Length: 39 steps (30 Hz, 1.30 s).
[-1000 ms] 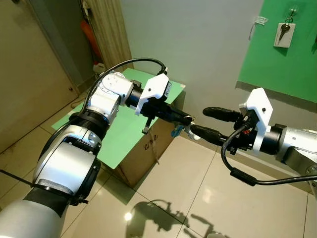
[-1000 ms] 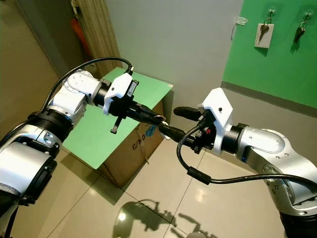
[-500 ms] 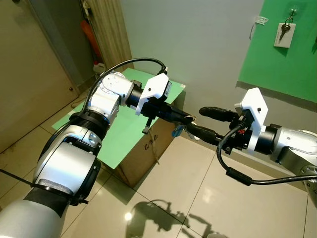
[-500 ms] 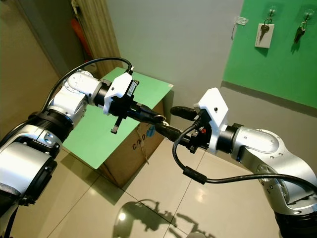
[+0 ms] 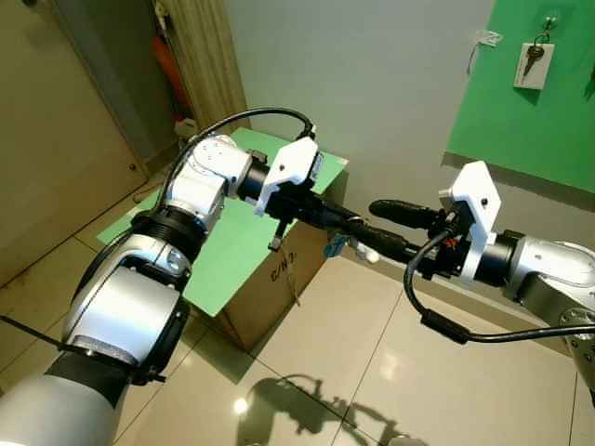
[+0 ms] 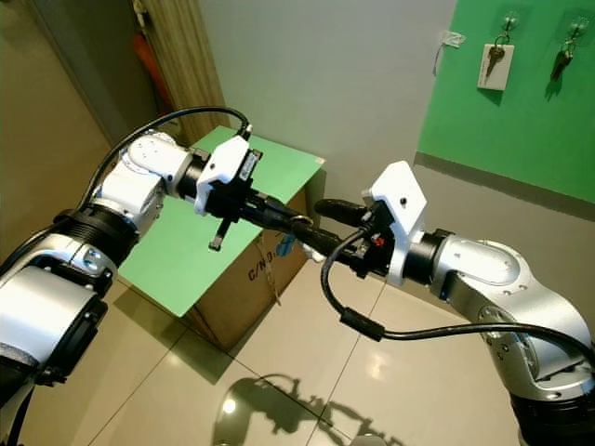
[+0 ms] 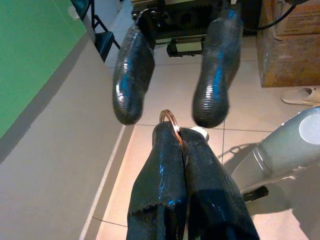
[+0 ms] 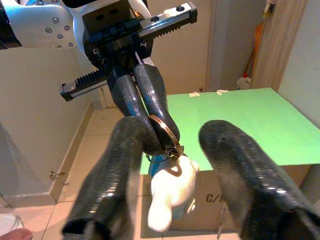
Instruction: Hang keys on a hook
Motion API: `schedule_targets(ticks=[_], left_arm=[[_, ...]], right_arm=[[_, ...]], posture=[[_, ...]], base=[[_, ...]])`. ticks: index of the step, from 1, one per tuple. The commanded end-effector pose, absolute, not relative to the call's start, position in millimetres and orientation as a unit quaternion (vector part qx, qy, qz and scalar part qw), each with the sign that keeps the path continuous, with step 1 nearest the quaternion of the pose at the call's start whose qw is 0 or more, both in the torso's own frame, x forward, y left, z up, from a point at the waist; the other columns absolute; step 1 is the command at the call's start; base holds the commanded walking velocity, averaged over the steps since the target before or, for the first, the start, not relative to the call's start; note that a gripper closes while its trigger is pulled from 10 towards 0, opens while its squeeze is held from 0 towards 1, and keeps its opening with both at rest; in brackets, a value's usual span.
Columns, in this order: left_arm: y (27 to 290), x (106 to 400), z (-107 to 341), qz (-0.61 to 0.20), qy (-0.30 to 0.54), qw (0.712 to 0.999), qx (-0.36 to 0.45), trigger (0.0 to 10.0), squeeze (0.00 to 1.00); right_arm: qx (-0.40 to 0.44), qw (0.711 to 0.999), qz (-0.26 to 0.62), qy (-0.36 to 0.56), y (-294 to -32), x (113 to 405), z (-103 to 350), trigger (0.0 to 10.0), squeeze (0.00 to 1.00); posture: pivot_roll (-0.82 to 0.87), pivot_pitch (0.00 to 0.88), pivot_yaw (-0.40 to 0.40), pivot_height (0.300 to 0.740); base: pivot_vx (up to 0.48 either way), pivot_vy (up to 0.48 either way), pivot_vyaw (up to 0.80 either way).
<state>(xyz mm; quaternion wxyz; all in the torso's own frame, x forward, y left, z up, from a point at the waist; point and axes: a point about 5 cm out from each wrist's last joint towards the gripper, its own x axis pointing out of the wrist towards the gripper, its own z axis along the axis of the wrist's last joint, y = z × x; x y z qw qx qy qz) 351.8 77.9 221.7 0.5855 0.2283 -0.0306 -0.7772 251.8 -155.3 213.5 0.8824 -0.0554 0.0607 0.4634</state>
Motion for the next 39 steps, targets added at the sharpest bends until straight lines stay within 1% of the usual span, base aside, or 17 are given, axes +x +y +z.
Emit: schedule_targets(ticks=[1, 18, 29, 39], left_arm=[[78.7, 352.9, 233.3, -0.776, -0.044, 0.581, 0.242, 0.0, 0.0], [80.0, 353.0, 235.9, -0.775, -0.049, 0.582, 0.242, 0.0, 0.0], [80.2, 351.8, 232.0, -0.775, -0.048, 0.577, 0.252, 0.0, 0.0], [80.1, 352.5, 231.9, -0.773, -0.047, 0.579, 0.253, 0.0, 0.0]], right_arm=[[-0.062, 0.879, 0.47, 0.053, -150.5, 252.9, 217.0, 0.0, 0.0], [-0.064, 0.867, 0.491, 0.053, -150.5, 248.6, 217.0, 0.0, 0.0], [-0.058, 0.864, 0.498, 0.05, -149.9, 246.6, 217.6, 0.0, 0.0], [-0.053, 0.862, 0.501, 0.05, -148.8, 245.0, 217.6, 0.0, 0.0]], posture=[[-0.28, 0.0, 0.135, 0.74], [-0.28, 0.0, 0.131, 0.74], [-0.28, 0.0, 0.129, 0.74], [-0.28, 0.0, 0.132, 0.74]], base=[[0.0, 0.0, 0.0], [0.0, 0.0, 0.0], [0.0, 0.0, 0.0], [0.0, 0.0, 0.0]])
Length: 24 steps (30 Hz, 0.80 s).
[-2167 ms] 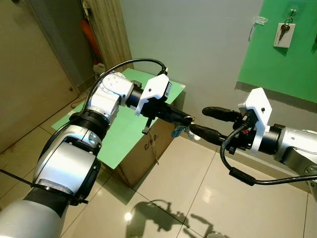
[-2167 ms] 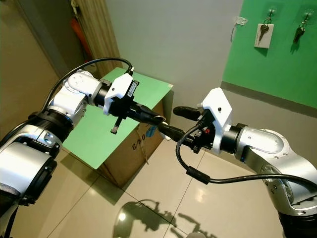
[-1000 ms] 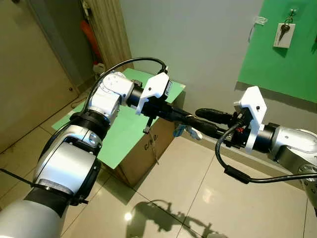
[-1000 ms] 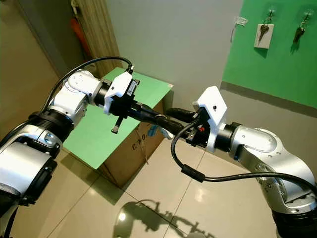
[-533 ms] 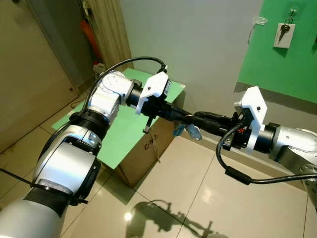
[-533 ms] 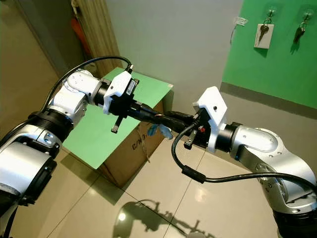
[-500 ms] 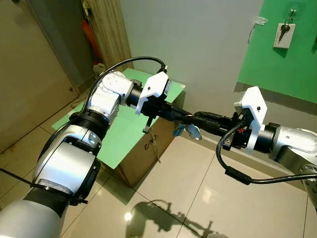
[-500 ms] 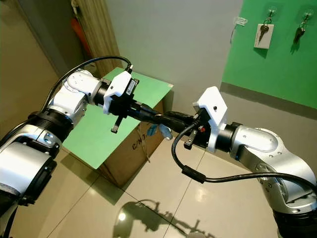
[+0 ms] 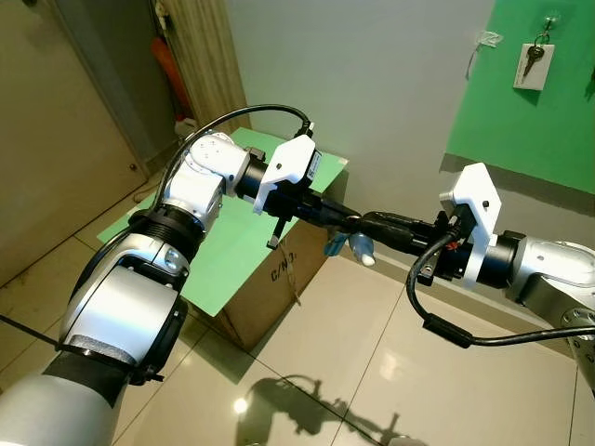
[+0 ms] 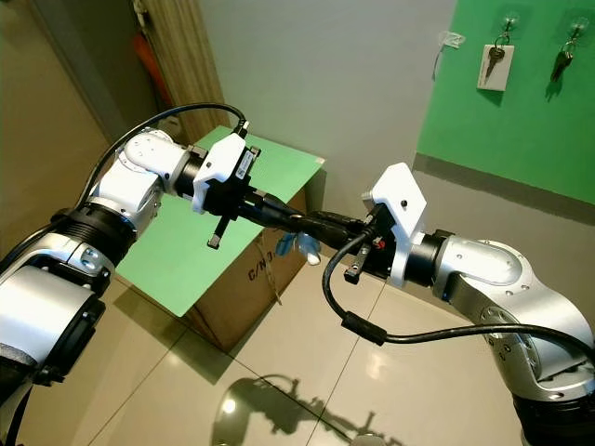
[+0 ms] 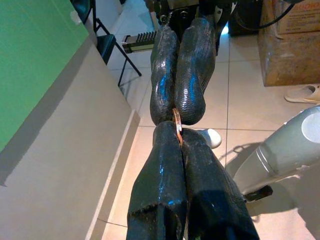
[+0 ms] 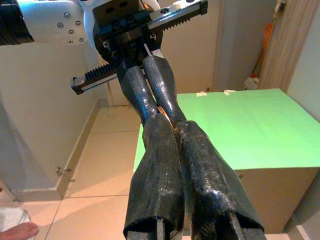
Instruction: Hang keys on a hook
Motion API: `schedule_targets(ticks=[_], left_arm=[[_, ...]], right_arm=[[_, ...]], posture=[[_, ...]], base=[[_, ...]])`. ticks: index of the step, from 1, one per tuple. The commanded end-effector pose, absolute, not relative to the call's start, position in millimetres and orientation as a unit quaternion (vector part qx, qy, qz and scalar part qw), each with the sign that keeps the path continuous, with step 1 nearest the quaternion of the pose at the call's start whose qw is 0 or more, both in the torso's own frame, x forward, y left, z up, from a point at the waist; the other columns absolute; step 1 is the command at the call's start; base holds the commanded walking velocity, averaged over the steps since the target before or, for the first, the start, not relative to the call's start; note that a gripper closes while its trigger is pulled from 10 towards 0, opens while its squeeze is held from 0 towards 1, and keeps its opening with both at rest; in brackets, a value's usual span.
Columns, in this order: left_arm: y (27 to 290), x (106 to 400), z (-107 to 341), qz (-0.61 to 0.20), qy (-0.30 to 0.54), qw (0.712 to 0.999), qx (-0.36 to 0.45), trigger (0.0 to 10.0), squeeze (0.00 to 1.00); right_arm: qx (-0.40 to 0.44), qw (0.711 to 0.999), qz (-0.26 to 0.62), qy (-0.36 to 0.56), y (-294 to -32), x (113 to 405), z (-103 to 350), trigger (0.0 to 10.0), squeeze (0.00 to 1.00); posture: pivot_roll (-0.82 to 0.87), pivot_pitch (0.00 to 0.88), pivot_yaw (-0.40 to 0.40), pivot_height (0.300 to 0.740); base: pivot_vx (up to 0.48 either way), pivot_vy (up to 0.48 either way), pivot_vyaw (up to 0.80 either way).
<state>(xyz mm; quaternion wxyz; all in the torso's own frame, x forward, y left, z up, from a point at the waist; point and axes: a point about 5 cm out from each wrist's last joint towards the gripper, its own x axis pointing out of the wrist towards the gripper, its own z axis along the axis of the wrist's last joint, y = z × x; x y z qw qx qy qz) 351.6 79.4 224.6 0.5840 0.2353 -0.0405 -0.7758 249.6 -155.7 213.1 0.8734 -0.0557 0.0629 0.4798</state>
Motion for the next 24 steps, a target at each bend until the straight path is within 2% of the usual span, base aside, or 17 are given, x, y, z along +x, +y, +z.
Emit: schedule_targets(ticks=[1, 2, 4, 5, 7, 8, 19, 24], left_arm=[[79.6, 354.8, 232.6, -0.765, -0.046, 0.59, 0.253, 0.0, 0.0], [79.6, 354.8, 232.6, -0.765, -0.046, 0.59, 0.253, 0.0, 0.0], [79.1, 356.9, 233.6, -0.759, -0.039, 0.601, 0.249, 2.7, 0.0], [78.5, 358.7, 233.7, -0.75, -0.034, 0.612, 0.248, 10.0, 0.0], [77.3, 362.0, 234.5, -0.733, -0.033, 0.631, 0.25, 10.0, 0.0], [76.8, 363.3, 235.1, -0.728, -0.032, 0.639, 0.248, 10.0, 1.0], [76.9, 366.1, 237.5, -0.716, -0.034, 0.656, 0.237, 10.0, 1.0], [79.4, 368.8, 240.9, -0.701, -0.039, 0.673, 0.233, 10.0, 1.0]], right_arm=[[-0.052, 0.862, 0.501, 0.049, -148.6, 244.7, 217.4, 0.0, 0.0], [-0.052, 0.862, 0.501, 0.049, -148.6, 244.7, 217.4, 0.0, 0.0], [-0.05, 0.863, 0.5, 0.049, -148.3, 244.6, 216.9, 0.0, 0.0], [-0.05, 0.863, 0.5, 0.049, -148.3, 244.6, 216.7, 0.0, 0.0], [-0.049, 0.864, 0.499, 0.049, -148.2, 244.5, 216.5, 0.0, 0.0], [-0.049, 0.864, 0.499, 0.049, -148.2, 244.4, 216.4, 0.0, 0.0], [-0.044, 0.866, 0.496, 0.048, -147.3, 245.2, 215.7, 0.0, 0.0], [-0.043, 0.868, 0.492, 0.049, -147.8, 245.8, 214.4, 0.0, 0.0]], posture=[[-0.28, 0.0, 0.133, 0.74], [-0.28, 0.0, 0.133, 0.74], [-0.28, 0.0, 0.132, 0.74], [-0.28, 0.0, 0.132, 0.74], [-0.28, 0.0, 0.132, 0.74], [-0.28, 0.0, 0.132, 0.74], [-0.28, 0.0, 0.132, 0.74], [-0.27, 0.0, 0.132, 0.74]], base=[[0.0, 0.0, 0.0], [0.0, 0.0, 0.0], [0.0, 0.0, 0.0], [0.0, 0.0, 0.0], [0.0, 0.0, 0.0], [0.0, 0.0, 0.0], [0.0, 0.0, 0.0], [0.0, 0.0, 0.0]])
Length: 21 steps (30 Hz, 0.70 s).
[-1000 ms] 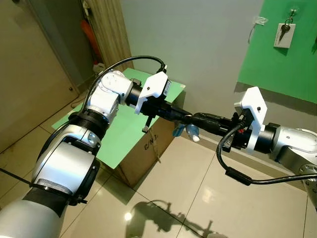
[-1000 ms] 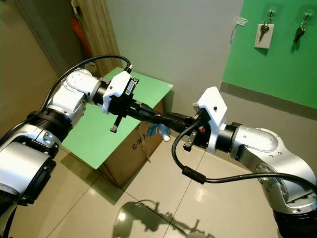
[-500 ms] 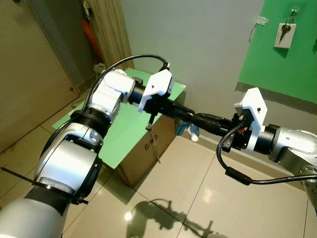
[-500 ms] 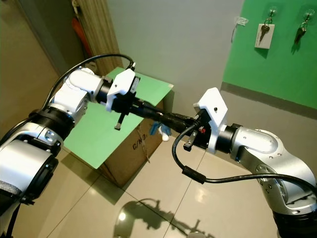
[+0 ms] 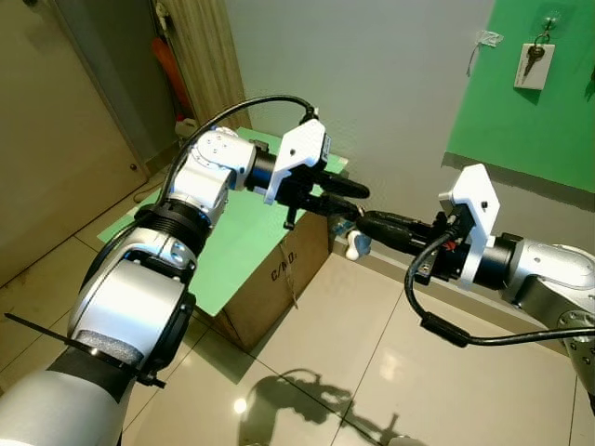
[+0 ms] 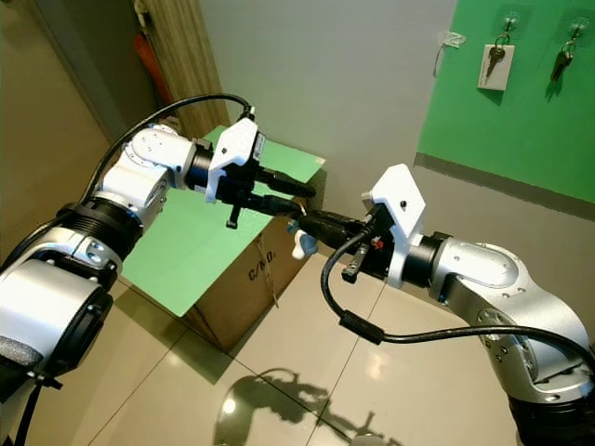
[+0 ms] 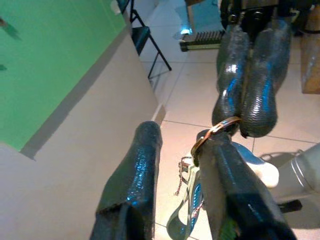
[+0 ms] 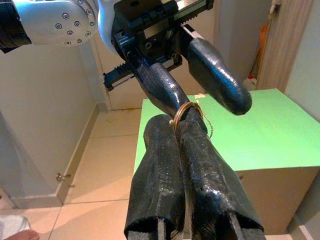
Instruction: Hang keys on a hook
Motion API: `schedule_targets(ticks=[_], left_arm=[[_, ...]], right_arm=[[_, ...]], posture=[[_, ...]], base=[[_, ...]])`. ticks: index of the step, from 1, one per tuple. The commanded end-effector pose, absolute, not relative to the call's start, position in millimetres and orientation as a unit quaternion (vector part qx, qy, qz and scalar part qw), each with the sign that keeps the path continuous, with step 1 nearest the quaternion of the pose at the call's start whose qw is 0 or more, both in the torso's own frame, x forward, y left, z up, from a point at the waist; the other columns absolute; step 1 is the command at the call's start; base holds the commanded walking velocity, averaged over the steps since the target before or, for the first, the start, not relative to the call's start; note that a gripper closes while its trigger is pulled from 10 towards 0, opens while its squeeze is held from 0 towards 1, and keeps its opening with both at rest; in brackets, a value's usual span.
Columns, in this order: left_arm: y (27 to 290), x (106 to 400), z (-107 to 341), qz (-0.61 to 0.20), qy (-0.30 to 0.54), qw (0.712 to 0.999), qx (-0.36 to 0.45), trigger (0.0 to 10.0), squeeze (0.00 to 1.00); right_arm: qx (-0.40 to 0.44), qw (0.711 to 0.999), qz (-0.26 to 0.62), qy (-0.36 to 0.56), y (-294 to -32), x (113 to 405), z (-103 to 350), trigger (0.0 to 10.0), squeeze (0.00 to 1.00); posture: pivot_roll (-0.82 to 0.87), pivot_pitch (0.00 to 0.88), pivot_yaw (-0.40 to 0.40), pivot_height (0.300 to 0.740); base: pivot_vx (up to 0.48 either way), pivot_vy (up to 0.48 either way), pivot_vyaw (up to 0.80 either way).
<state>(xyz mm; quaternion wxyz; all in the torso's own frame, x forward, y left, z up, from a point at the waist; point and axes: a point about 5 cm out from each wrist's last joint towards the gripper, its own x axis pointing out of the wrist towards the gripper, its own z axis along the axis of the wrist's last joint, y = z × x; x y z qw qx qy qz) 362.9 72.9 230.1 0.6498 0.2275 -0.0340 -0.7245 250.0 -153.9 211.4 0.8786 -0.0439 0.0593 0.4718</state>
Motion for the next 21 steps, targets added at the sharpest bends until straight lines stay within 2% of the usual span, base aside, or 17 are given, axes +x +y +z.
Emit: schedule_targets(ticks=[1, 4, 10, 15, 16, 17, 21], left_arm=[[81.0, 370.1, 242.9, -0.693, -0.045, 0.682, 0.229, 10.0, 1.0], [85.0, 371.3, 245.3, -0.684, -0.053, 0.694, 0.217, 10.0, 1.0], [88.9, 367.2, 242.0, -0.698, -0.049, 0.683, 0.21, 10.0, 1.0], [94.0, 353.5, 228.3, -0.736, -0.03, 0.646, 0.199, 10.0, 1.0], [94.0, 353.5, 228.3, -0.736, -0.03, 0.646, 0.199, 10.0, 1.0], [95.7, 340.4, 218.9, -0.76, -0.022, 0.624, 0.183, 10.0, 1.0], [99.0, 319.3, 201.2, -0.775, -0.007, 0.612, 0.157, 10.0, 1.0]], right_arm=[[-0.045, 0.872, 0.486, 0.048, -148.8, 246.6, 213.9, 0.0, 0.0], [-0.047, 0.879, 0.473, 0.044, -151.9, 248.5, 213.3, 0.0, 0.0], [-0.049, 0.889, 0.454, 0.043, -157.2, 252.3, 212.6, 0.0, 0.0], [-0.056, 0.897, 0.436, 0.041, -160.7, 257.2, 209.9, 0.0, 0.0], [-0.056, 0.897, 0.436, 0.041, -160.7, 257.2, 209.9, 0.0, 0.0], [-0.065, 0.901, 0.427, 0.043, -163.5, 259.8, 207.1, 0.0, 0.0], [-0.071, 0.909, 0.409, 0.044, -170.0, 265.3, 204.0, 0.0, 0.0]], posture=[[-0.28, 0.0, 0.133, 0.74], [-0.27, 0.0, 0.132, 0.74], [-0.27, 0.0, 0.131, 0.74], [-0.26, 0.0, 0.141, 0.74], [-0.26, 0.0, 0.141, 0.74], [-0.26, 0.0, 0.151, 0.74], [-0.25, 0.0, 0.15, 0.74]], base=[[0.0, 0.0, 0.0], [0.0, 0.0, 0.0], [0.0, 0.0, 0.0], [0.0, 0.0, 0.0], [0.0, 0.0, 0.0], [0.0, 0.0, 0.0], [0.0, 0.0, 0.0]])
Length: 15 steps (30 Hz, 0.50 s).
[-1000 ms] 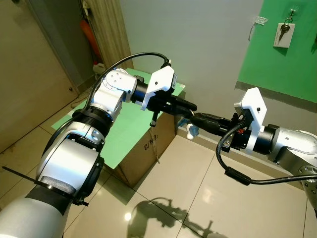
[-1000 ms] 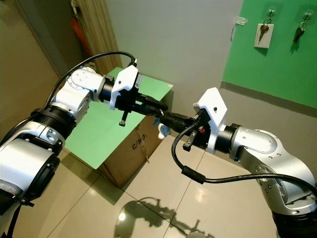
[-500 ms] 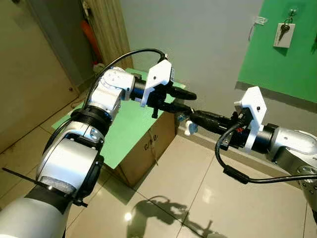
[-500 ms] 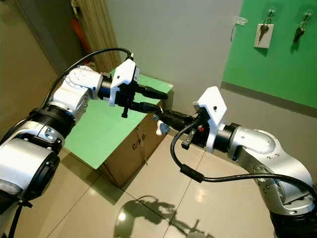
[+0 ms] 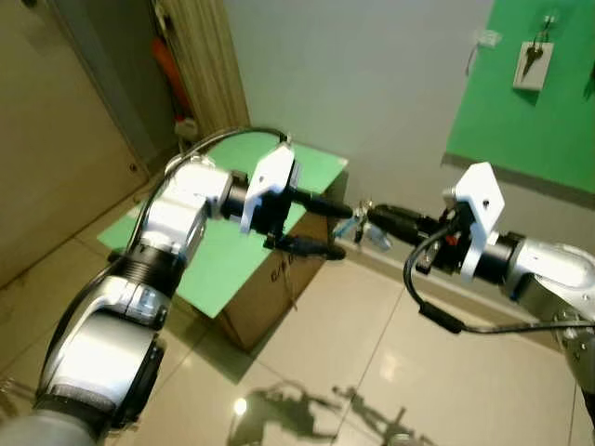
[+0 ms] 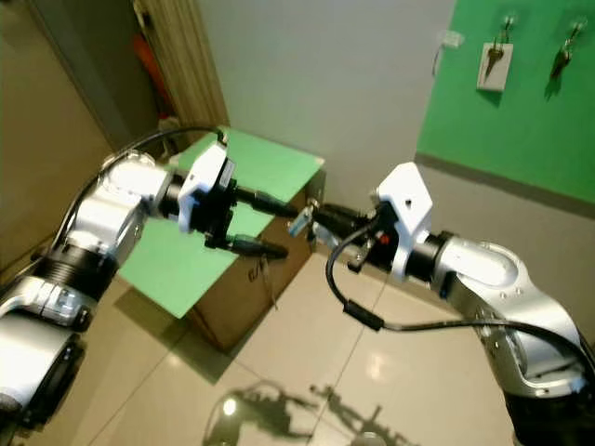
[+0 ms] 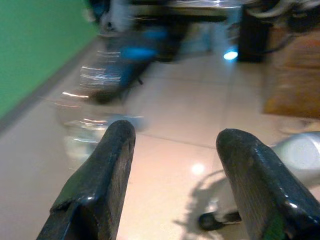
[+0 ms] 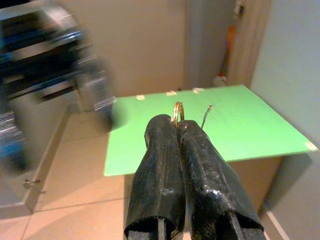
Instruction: Hang keys on a hook
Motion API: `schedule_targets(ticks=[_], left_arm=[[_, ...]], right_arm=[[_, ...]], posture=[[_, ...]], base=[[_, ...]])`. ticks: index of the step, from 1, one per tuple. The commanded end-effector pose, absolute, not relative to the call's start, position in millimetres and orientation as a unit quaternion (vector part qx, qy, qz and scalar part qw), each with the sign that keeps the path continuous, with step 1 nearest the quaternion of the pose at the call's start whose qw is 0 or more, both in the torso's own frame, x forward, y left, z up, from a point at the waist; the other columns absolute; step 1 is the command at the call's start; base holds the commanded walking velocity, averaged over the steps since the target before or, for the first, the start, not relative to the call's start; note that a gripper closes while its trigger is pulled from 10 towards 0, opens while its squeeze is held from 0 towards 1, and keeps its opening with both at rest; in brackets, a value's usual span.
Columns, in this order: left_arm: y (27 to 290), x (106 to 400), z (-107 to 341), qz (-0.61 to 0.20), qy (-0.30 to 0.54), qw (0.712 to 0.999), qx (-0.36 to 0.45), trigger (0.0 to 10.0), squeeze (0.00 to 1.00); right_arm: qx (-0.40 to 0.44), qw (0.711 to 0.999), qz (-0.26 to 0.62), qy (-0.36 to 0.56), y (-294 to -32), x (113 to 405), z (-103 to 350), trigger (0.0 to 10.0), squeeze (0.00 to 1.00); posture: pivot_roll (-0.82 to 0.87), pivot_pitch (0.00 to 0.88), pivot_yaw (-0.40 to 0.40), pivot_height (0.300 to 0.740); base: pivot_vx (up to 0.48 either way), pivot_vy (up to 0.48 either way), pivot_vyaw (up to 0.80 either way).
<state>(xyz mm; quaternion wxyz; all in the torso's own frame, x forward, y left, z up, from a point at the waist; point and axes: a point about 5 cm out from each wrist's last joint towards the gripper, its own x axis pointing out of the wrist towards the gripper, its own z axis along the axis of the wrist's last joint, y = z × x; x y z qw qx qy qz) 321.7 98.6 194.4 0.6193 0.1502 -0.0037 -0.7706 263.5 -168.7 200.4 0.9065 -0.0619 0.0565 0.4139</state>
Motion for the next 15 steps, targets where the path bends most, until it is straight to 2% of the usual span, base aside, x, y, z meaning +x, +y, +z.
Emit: schedule_targets(ticks=[1, 2, 3, 4, 5, 7, 11, 13, 15], left_arm=[[100.3, 316.9, 198.8, -0.771, -0.006, 0.618, 0.151, 10.0, 1.0], [101.8, 315.1, 197.9, -0.768, -0.007, 0.624, 0.146, 10.0, 1.0], [103.6, 314.6, 198.3, -0.762, -0.01, 0.632, 0.143, 10.0, 0.62], [103.6, 314.6, 198.3, -0.762, -0.01, 0.632, 0.143, 10.0, 0.62], [105.6, 314.6, 199.8, -0.753, -0.014, 0.643, 0.139, 10.0, 0.0], [113.0, 324.4, 207.8, -0.68, -0.042, 0.725, 0.107, 10.0, 0.0], [127.0, 342.5, 198.2, -0.501, -0.047, 0.862, 0.055, 10.0, 0.0], [137.4, 346.7, 177.9, -0.39, -0.012, 0.921, 0.01, 10.0, 0.0], [144.0, 346.3, 163.0, -0.322, 0.012, 0.947, -0.005, 10.0, 0.0]], right_arm=[[-0.07, 0.91, 0.407, 0.044, -171.1, 266.3, 203.4, 0.0, 0.0], [-0.07, 0.911, 0.405, 0.044, -172.2, 267.1, 202.8, 0.0, 0.0], [-0.07, 0.912, 0.402, 0.045, -173.4, 267.7, 202.1, 0.0, 0.0], [-0.07, 0.912, 0.402, 0.045, -173.4, 267.7, 202.1, 0.0, 0.0], [-0.07, 0.913, 0.398, 0.045, -174.8, 268.6, 201.3, 0.0, 0.0], [-0.079, 0.935, 0.344, 0.041, -187.8, 274.4, 196.8, 0.0, 0.0], [-0.055, 0.979, 0.197, 0.02, -209.4, 282.1, 190.2, 0.0, 0.0], [-0.037, 0.993, 0.11, 0.014, -218.2, 276.6, 176.5, 0.0, 0.0], [-0.028, 0.997, 0.064, 0.016, -222.1, 270.5, 165.3, 0.0, 0.0]], posture=[[-0.25, 0.0, 0.148, 0.74], [-0.25, 0.0, 0.147, 0.74], [-0.24, 0.0, 0.144, 0.74], [-0.24, 0.0, 0.144, 0.74], [-0.24, 0.0, 0.144, 0.74], [-0.22, 0.0, 0.132, 0.74], [-0.21, 0.0, 0.115, 0.74], [-0.19, 0.0, 0.103, 0.74], [-0.19, 0.0, 0.103, 0.74]], base=[[0.0, 0.0, 0.0], [0.0, 0.0, 0.0], [0.0, 0.0, 0.0], [0.0, 0.0, 0.0], [0.0, 0.0, 0.0], [0.0, 0.0, 0.0], [0.0, 0.0, 0.0], [0.0, 0.0, 0.0], [0.0, 0.0, 0.0]])
